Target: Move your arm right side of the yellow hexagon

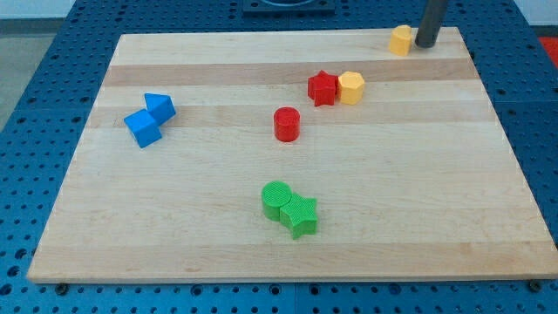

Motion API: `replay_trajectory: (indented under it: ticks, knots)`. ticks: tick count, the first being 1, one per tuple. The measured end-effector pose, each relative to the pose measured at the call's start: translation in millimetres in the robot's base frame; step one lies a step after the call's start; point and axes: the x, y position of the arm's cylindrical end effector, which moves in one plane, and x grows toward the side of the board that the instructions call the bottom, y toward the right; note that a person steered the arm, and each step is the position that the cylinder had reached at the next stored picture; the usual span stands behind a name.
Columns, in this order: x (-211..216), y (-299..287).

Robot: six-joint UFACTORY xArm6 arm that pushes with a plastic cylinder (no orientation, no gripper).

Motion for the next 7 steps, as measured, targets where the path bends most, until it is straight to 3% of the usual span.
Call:
replay_trajectory:
  ticks: [5, 7]
  knots:
    - [-8, -108]
    - [-8, -105]
